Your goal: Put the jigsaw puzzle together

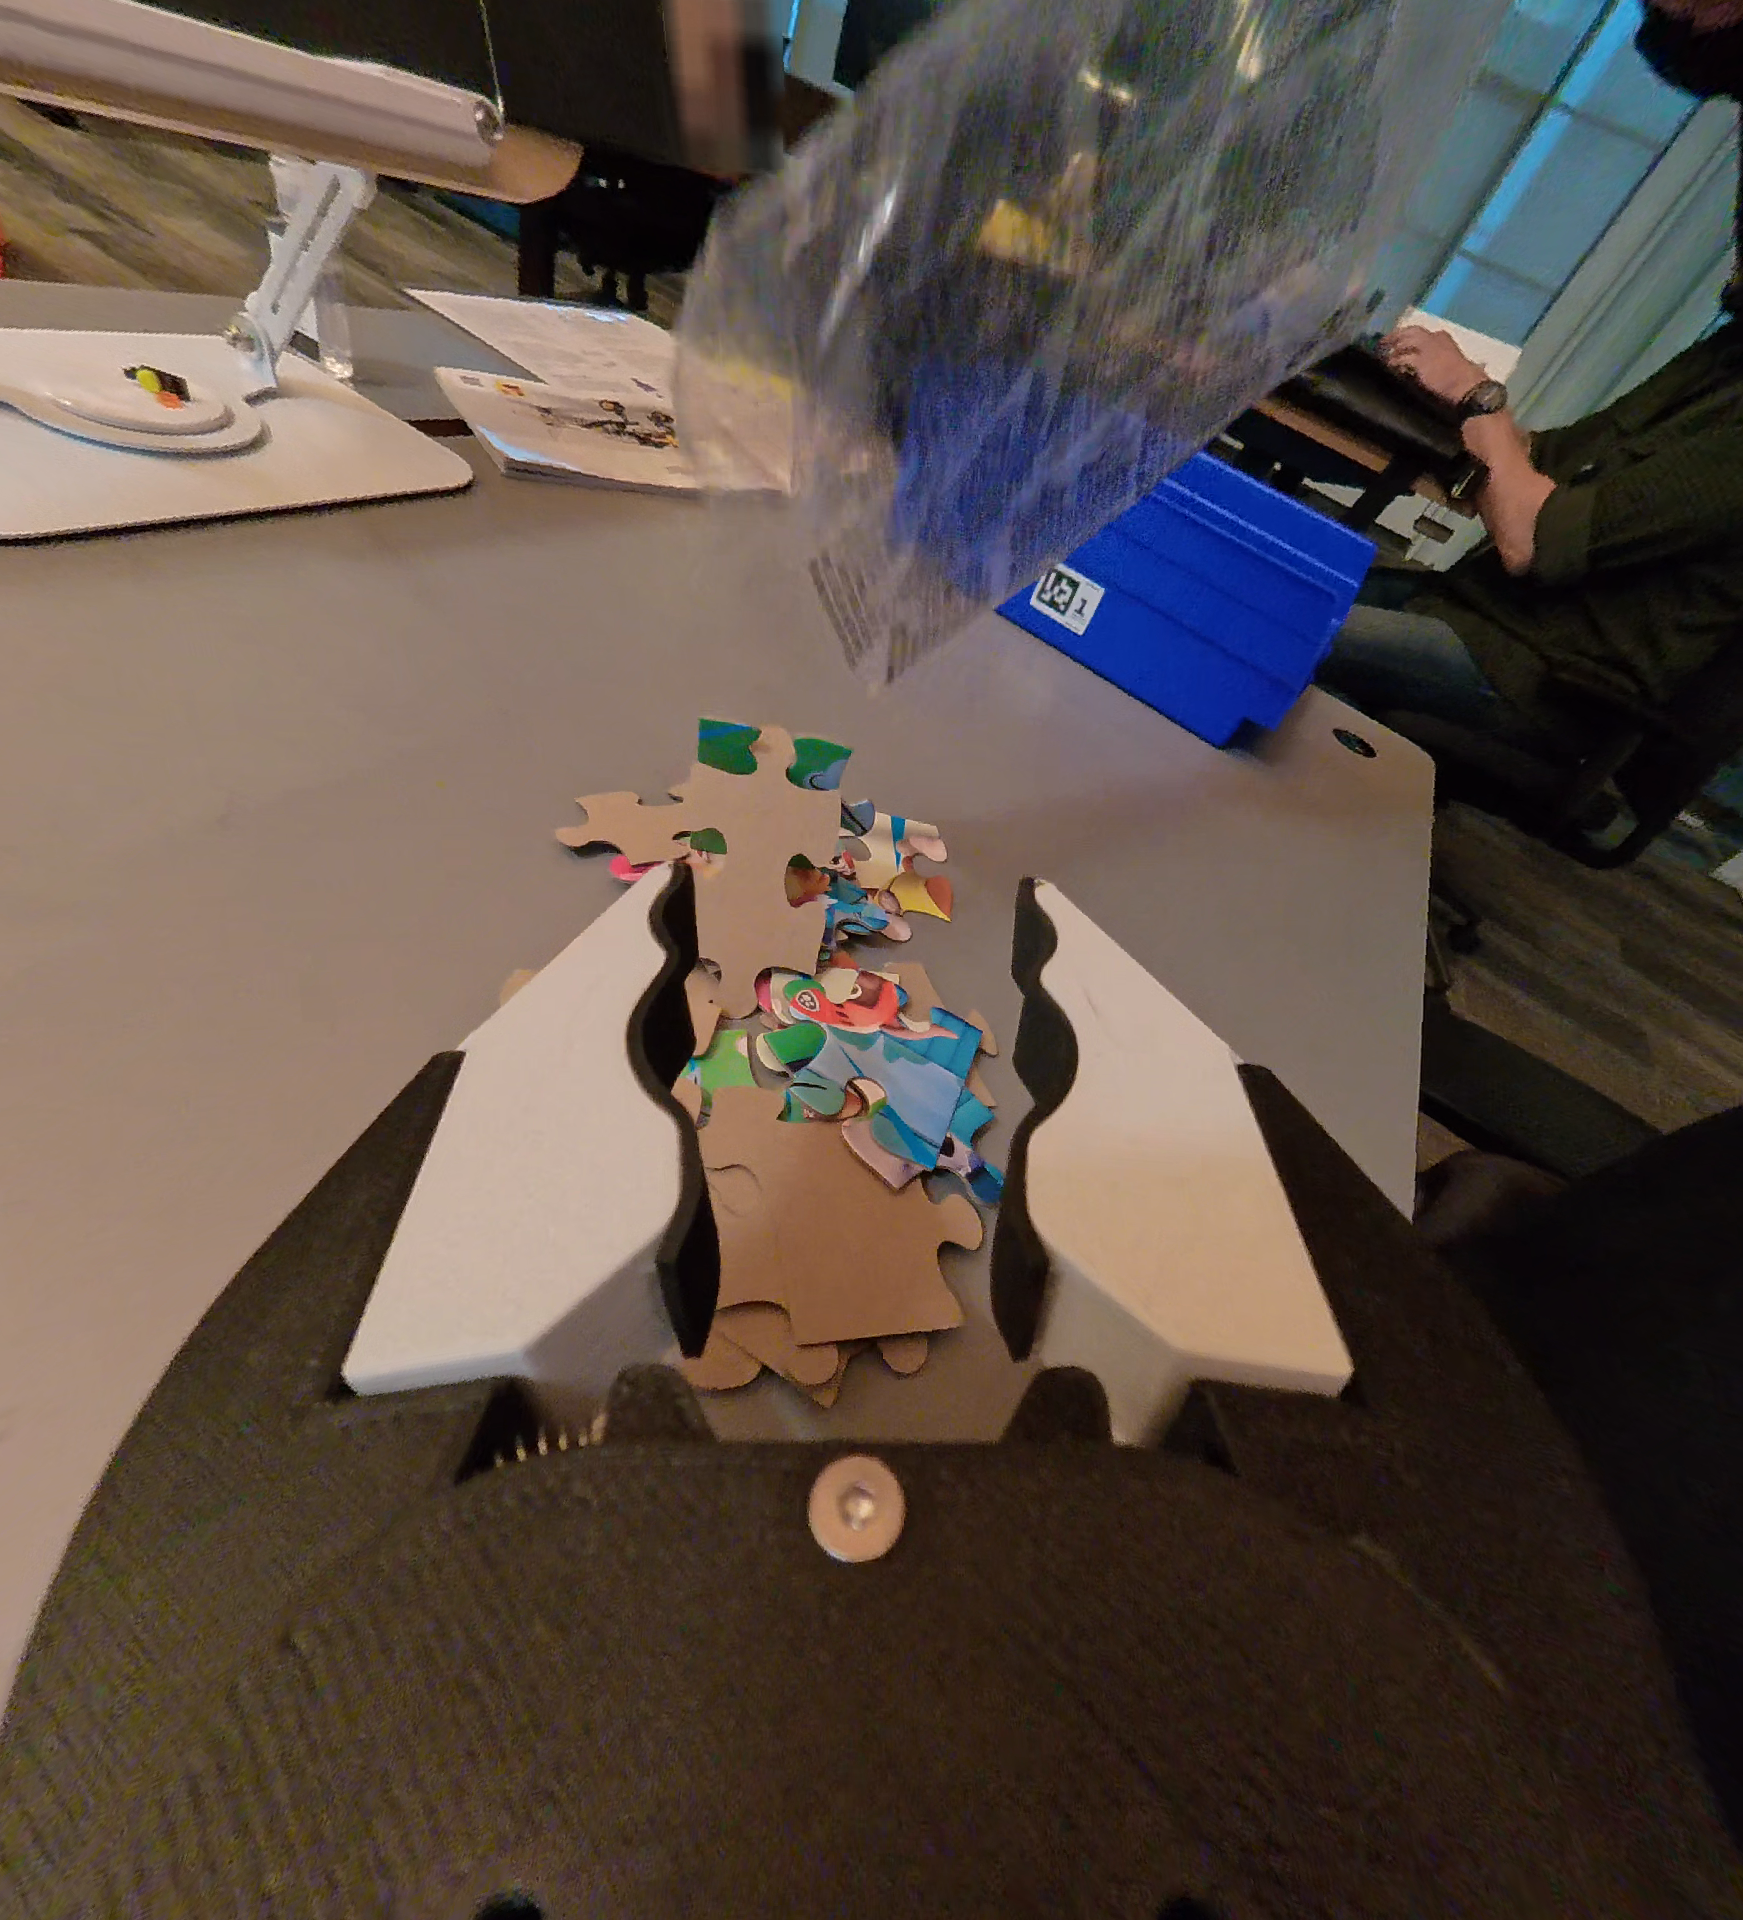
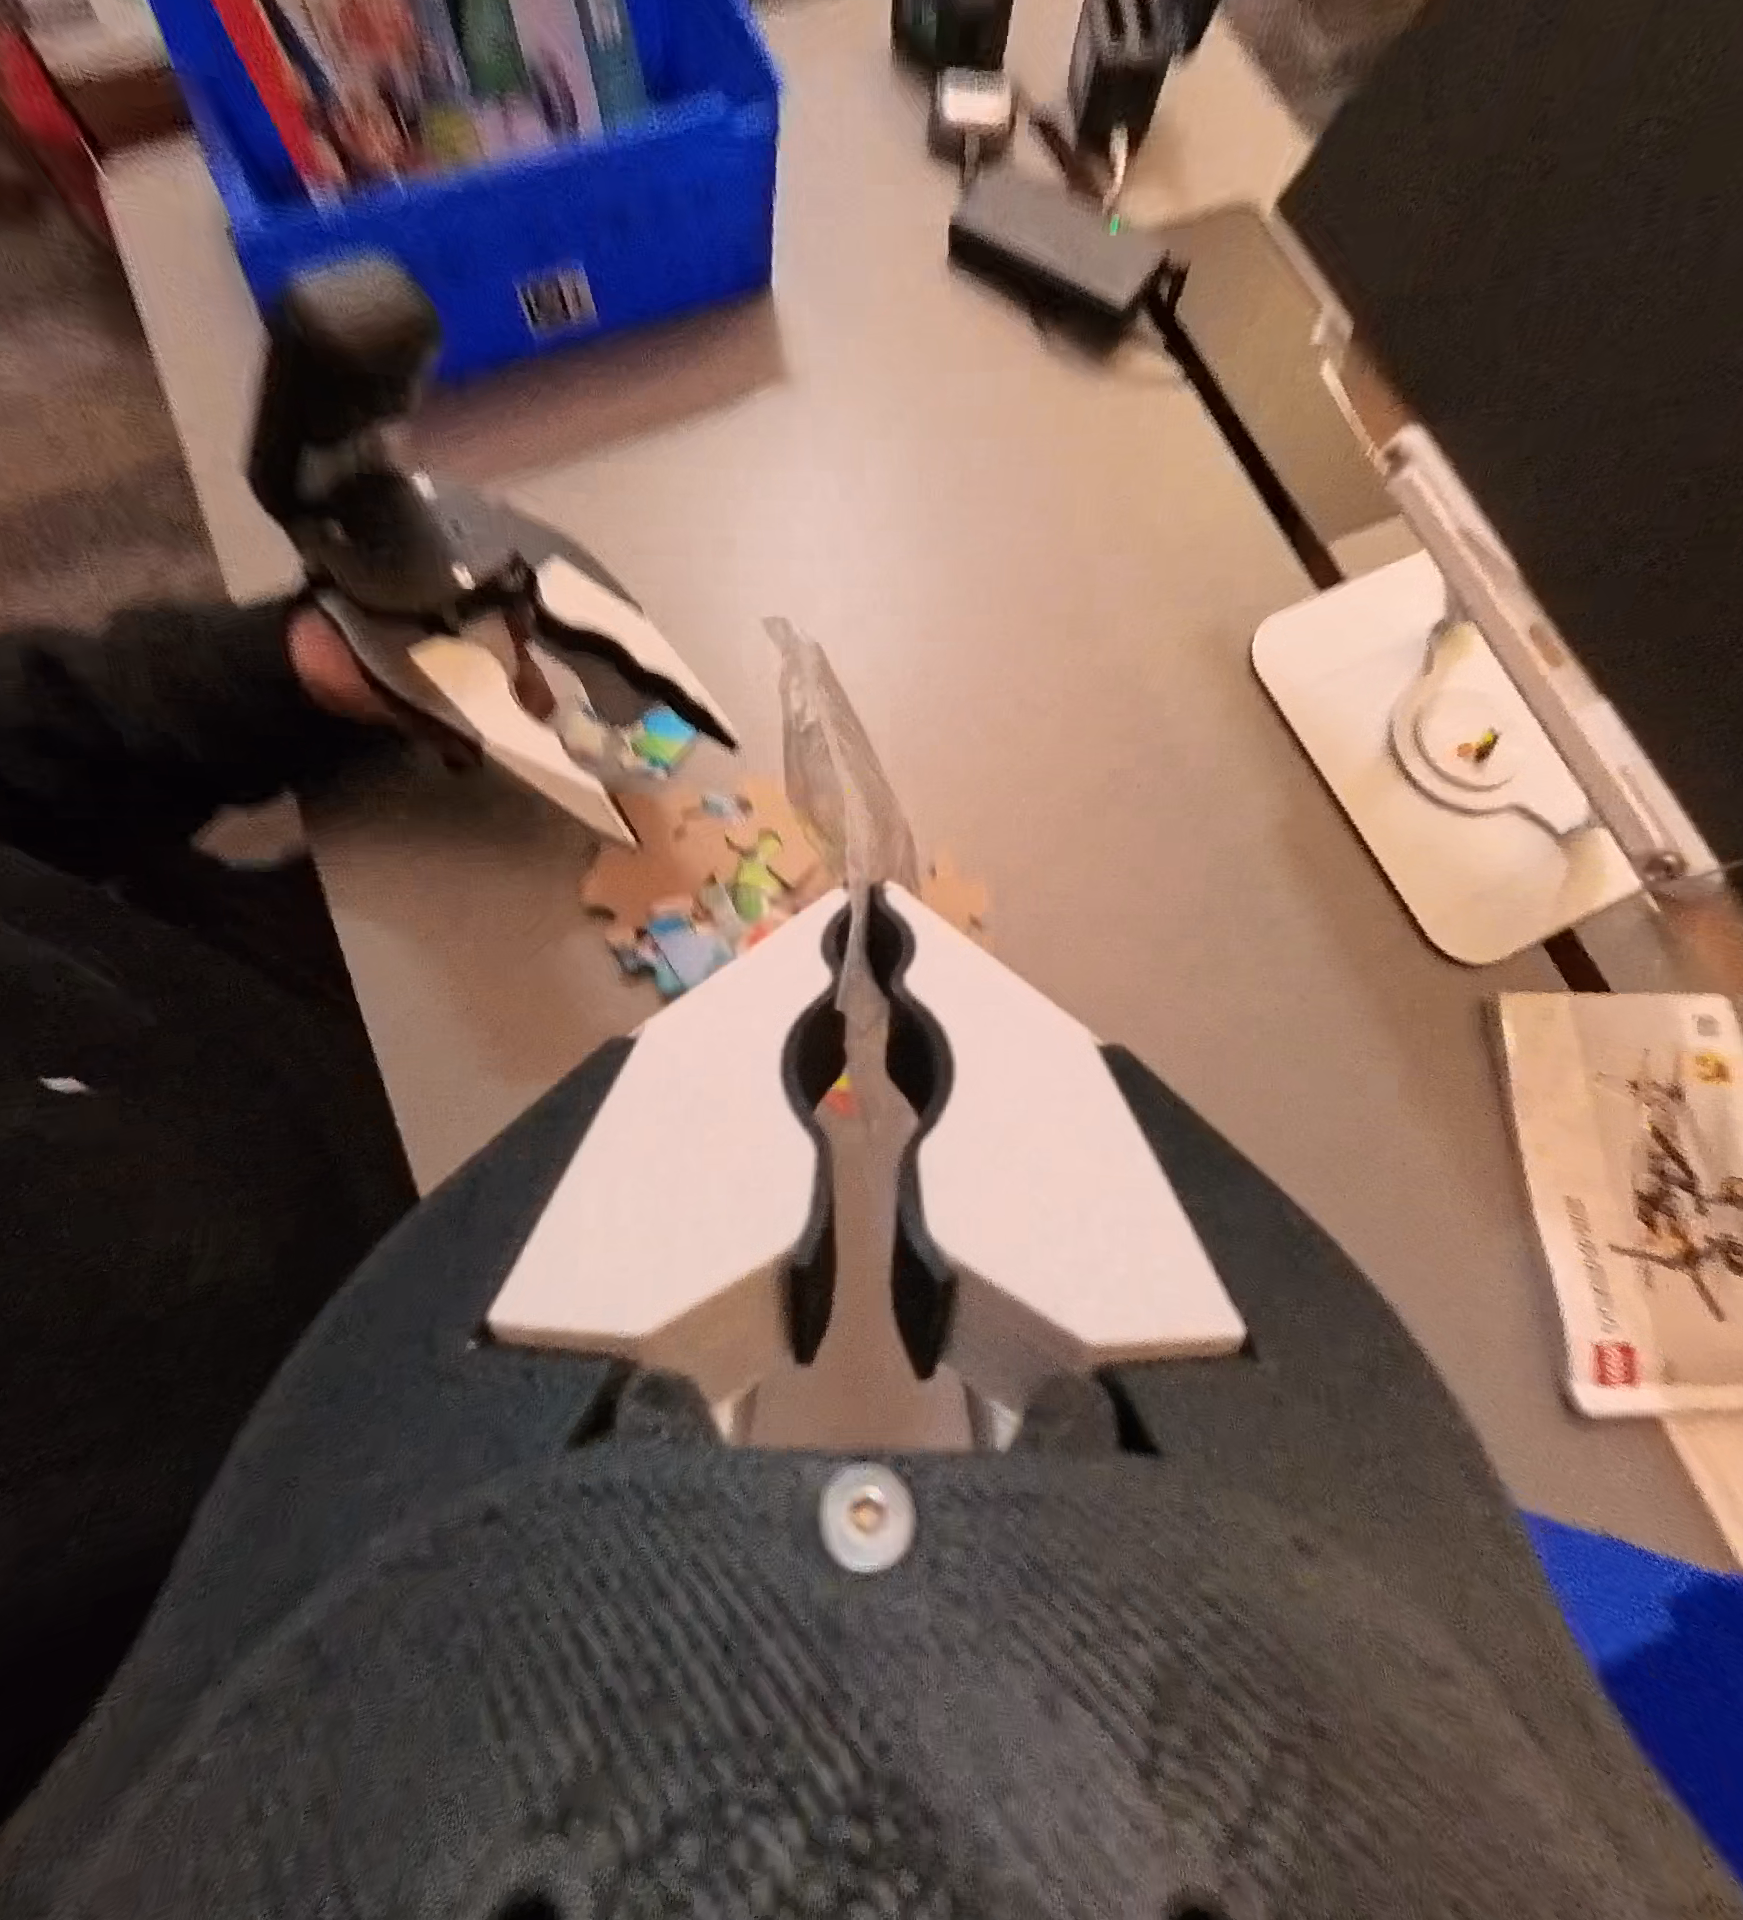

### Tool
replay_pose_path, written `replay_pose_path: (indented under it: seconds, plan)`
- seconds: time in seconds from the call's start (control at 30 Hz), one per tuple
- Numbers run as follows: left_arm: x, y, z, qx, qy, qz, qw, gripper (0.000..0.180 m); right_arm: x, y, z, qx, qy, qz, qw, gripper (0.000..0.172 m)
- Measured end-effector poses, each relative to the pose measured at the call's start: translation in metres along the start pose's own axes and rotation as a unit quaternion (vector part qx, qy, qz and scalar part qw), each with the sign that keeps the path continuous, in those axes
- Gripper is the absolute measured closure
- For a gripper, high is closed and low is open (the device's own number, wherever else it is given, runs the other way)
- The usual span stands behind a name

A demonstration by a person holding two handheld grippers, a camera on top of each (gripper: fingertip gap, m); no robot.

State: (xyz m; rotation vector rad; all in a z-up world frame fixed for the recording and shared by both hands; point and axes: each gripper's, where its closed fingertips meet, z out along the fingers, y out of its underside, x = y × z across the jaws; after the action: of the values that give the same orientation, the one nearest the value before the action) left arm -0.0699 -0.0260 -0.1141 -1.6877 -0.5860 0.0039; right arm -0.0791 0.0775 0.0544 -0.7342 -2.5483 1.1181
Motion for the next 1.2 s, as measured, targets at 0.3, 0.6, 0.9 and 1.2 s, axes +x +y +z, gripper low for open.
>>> replay_pose_path:
  seconds: [0.3,0.6,0.9,1.2]
  plan:
    - [0.065,-0.039,-0.025,0.123,0.203,-0.158,0.958,0.118,-0.041,-0.004,0.001,0.275,-0.104,-0.056,0.954,0.172]
    - [0.049,-0.064,-0.064,0.235,0.289,-0.29,0.882,0.119,-0.108,0.05,0.078,0.204,-0.068,-0.249,0.944,0.172]
    - [0.038,-0.07,-0.081,0.249,0.168,-0.202,0.932,0.18,-0.105,0.065,0.099,0.178,-0.064,-0.232,0.954,0.143]
    - [-0.08,-0.141,-0.288,0.268,-0.267,0.0,0.926,0.18,-0.087,0.084,0.083,0.211,-0.047,-0.149,0.965,0.145]
